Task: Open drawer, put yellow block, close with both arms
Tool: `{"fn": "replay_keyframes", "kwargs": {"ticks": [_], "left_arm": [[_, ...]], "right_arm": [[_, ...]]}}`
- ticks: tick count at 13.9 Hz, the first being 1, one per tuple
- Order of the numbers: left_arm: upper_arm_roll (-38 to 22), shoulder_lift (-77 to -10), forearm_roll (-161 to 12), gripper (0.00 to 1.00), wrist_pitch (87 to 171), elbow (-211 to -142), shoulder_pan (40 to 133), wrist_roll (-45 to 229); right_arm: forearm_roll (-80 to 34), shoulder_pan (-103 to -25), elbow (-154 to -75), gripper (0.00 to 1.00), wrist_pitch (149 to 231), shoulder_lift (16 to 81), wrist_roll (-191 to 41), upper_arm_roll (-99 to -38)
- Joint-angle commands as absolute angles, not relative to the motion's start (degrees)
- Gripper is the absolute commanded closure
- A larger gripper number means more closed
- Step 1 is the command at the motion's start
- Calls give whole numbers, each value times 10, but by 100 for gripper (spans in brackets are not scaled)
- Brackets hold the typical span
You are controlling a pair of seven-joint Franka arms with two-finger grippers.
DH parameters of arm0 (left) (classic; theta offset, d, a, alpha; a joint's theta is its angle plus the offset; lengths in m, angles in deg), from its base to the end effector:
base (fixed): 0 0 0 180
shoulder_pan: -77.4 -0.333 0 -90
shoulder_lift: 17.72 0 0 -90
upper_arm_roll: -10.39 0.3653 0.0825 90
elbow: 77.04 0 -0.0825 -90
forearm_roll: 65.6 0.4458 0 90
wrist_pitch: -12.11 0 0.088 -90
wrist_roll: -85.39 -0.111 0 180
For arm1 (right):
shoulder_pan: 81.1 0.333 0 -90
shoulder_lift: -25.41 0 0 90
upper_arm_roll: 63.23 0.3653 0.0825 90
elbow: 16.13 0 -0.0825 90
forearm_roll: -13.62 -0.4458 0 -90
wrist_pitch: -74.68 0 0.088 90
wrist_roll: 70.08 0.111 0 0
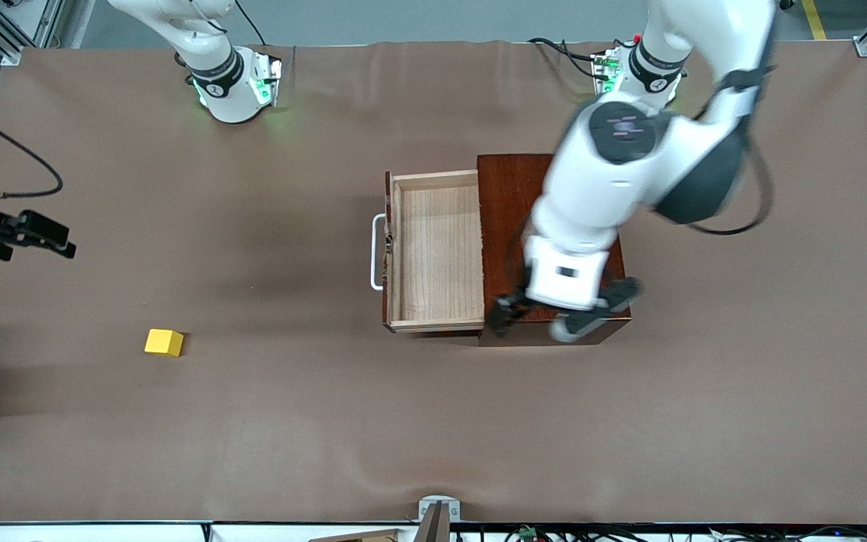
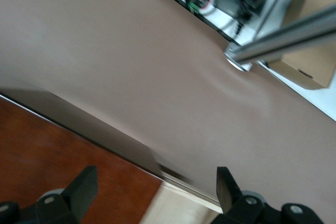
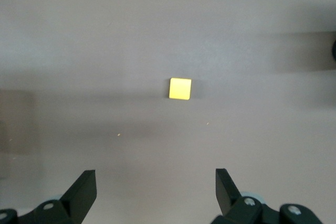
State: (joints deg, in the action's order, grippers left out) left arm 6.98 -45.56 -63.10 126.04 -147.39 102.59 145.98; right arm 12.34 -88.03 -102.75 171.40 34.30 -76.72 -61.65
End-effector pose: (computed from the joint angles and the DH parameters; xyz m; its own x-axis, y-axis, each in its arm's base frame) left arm 0.7191 -0.3755 0.5532 0.8305 0.5373 0.1470 0.4998 -0.8352 0.2294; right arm 0.6770 -0.0626 0.6114 0.9995 0.0195 0.0241 0.0200 -0.9995 -0.0239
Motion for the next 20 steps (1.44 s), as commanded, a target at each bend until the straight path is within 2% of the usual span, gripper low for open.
{"fn": "replay_keyframes", "kwargs": {"ticks": [1, 3, 9, 14, 20], "left_arm": [[64, -401, -642, 0, 1243, -1531, 969, 1390], [64, -371, -651, 0, 1241, -1565, 934, 1346], [64, -278, -652, 0, 1239, -1694, 844, 1178], [64, -209, -652, 0, 1222, -1775, 808, 1032], [64, -182, -652, 0, 1112, -1756, 786, 888]], "right_arm": [[126, -906, -958, 0, 1702, 390, -789, -609], [126, -905, -954, 0, 1705, 409, -784, -609], [119, -892, -965, 0, 1799, 515, -721, -609], [124, -896, -1083, 0, 2002, 565, -730, -609], [126, -895, -1174, 0, 2107, 591, -762, -609]]}}
